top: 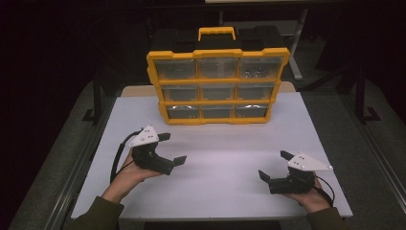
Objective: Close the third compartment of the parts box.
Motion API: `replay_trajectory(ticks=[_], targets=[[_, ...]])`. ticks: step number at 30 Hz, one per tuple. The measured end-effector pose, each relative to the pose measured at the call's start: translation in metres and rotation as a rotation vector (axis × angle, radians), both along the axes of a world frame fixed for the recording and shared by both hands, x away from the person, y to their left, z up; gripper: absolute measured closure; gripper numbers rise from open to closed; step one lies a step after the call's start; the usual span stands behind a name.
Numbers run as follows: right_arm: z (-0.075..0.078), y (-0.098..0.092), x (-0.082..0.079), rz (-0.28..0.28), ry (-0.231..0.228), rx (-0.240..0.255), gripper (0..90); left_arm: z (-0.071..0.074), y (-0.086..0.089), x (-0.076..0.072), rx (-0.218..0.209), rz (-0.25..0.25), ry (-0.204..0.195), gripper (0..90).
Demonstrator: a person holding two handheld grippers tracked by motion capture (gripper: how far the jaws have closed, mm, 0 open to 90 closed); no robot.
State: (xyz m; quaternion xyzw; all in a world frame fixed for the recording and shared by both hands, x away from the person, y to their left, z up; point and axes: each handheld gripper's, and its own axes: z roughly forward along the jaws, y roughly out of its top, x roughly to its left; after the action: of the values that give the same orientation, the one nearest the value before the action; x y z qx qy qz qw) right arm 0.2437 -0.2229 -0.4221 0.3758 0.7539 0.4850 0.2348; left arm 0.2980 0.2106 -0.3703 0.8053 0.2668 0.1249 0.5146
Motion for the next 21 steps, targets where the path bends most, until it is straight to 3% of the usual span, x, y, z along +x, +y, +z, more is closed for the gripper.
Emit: replay_trajectory(ticks=[4,14,21], targets=[[-0.001,0.001,0.000,0.005,0.003,0.001,0.0,-0.010,0.013,-0.008,-0.025,0.019,0.007,0.0],[-0.001,0.002,0.000,0.006,0.007,0.002,0.0,-0.029,0.038,-0.022,-0.028,0.051,0.020,0.0],[-0.001,0.002,0.000,0.011,0.008,-0.007,0.0,-0.043,0.052,-0.030,0.004,0.067,0.039,0.0]])
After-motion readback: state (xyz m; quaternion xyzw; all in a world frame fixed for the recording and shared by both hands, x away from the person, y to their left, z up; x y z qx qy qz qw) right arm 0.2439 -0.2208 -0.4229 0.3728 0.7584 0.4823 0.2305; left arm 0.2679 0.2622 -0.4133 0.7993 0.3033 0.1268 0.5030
